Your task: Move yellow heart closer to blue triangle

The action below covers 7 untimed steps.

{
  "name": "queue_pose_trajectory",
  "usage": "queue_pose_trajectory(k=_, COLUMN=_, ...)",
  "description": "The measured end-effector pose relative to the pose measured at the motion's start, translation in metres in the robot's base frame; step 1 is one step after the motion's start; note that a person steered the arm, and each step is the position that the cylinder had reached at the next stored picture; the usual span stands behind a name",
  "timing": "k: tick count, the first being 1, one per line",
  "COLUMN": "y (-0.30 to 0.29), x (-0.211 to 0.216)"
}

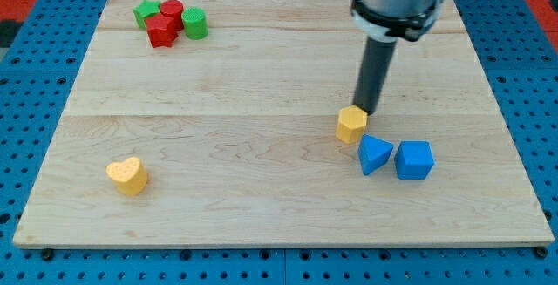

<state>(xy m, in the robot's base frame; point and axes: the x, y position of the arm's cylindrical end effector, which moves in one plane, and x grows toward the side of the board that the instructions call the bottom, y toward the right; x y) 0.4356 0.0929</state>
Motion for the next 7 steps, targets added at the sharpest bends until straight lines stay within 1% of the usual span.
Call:
queue_pose_trajectory(k=1, y=-0.018, x=0.0)
queue_pose_trajectory(k=2, y=-0.006, x=0.021)
queue_pose_trajectory(k=3, y=-0.024, x=0.026)
queue_pose_trajectory(k=4, y=-0.086, x=0.031)
queue_pose_trajectory(k=5, y=-0.169, x=0.041)
queue_pose_trajectory(k=6, y=-0.275, x=0.041)
queue_pose_trajectory(k=7, y=-0.37, x=0.05)
